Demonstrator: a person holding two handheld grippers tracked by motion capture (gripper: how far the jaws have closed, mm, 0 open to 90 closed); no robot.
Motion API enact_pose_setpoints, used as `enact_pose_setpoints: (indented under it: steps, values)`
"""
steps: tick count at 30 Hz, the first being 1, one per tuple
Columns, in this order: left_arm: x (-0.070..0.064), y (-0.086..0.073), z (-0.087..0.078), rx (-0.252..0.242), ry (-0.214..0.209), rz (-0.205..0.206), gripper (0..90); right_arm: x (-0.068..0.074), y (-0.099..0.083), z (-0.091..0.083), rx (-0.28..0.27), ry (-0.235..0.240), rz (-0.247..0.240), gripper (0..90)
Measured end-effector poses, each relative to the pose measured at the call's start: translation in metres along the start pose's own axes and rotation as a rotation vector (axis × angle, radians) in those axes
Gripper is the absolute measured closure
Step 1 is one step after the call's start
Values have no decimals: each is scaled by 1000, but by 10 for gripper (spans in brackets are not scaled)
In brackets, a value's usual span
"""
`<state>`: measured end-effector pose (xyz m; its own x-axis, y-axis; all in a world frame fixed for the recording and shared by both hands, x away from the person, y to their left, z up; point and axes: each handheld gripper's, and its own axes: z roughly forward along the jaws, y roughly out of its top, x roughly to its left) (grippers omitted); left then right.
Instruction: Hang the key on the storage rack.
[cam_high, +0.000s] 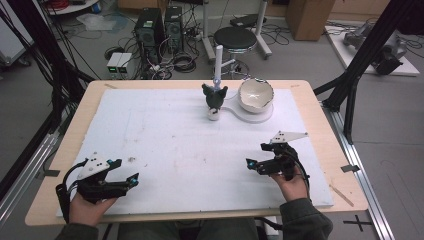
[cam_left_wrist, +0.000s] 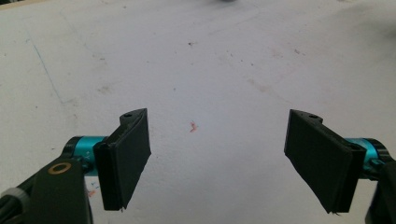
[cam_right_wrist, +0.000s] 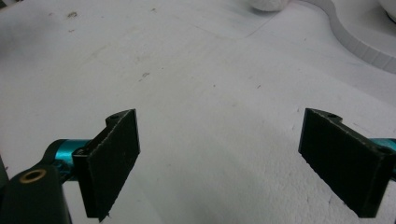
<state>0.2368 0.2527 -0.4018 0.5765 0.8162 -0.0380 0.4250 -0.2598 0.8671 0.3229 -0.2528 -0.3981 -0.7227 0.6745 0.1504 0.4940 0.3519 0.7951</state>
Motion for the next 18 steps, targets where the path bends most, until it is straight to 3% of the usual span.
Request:
enact_pose_setpoints:
  steps: [18]
  values:
    - [-1,-3,3,14,-21,4,229,2,-15,-6,-7,-15,-12,116]
